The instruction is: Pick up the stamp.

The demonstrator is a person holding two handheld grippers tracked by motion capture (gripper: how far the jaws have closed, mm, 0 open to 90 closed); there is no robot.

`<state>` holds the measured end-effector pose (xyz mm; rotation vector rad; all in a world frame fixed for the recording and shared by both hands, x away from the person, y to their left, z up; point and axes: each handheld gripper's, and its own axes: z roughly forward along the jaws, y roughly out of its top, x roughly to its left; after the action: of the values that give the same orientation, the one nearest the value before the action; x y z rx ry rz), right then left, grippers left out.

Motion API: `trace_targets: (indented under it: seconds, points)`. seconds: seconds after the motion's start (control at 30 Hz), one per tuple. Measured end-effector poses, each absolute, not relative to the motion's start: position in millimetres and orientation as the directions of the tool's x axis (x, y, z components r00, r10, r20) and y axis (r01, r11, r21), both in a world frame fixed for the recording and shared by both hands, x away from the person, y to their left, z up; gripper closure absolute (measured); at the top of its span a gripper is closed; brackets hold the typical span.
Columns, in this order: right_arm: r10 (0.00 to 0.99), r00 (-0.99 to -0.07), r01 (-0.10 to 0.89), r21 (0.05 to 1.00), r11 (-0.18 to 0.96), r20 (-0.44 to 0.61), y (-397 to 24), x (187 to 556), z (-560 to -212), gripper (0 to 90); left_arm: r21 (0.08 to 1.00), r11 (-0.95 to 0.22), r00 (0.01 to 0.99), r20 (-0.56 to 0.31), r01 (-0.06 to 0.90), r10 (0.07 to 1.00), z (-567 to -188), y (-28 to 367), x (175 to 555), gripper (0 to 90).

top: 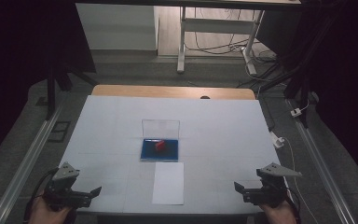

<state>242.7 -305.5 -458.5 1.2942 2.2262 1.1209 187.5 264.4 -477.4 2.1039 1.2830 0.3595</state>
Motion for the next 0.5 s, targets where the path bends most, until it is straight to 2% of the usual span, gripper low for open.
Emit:
trace_targets:
  seconds: [0.13, 0.3, 0.5]
  points:
    - [0.825, -0.55, 0.584, 0.766, 0.27, 0.129, -305, 243, -458, 0.0, 0.634, -0.336, 0.504, -0.098, 0.696, 0.858, -478, 263, 189, 0.8]
    - [0.812, -0.575, 0.579, 0.752, 0.315, 0.103, -297, 243, -459, 0.0, 0.635, -0.338, 0.511, -0.104, 0.694, 0.853, -478, 264, 189, 0.2]
    - [0.81, -0.572, 0.598, 0.741, 0.306, 0.127, -298, 245, -460, 0.0, 0.631, -0.331, 0.505, -0.113, 0.701, 0.855, -478, 265, 189, 0.0]
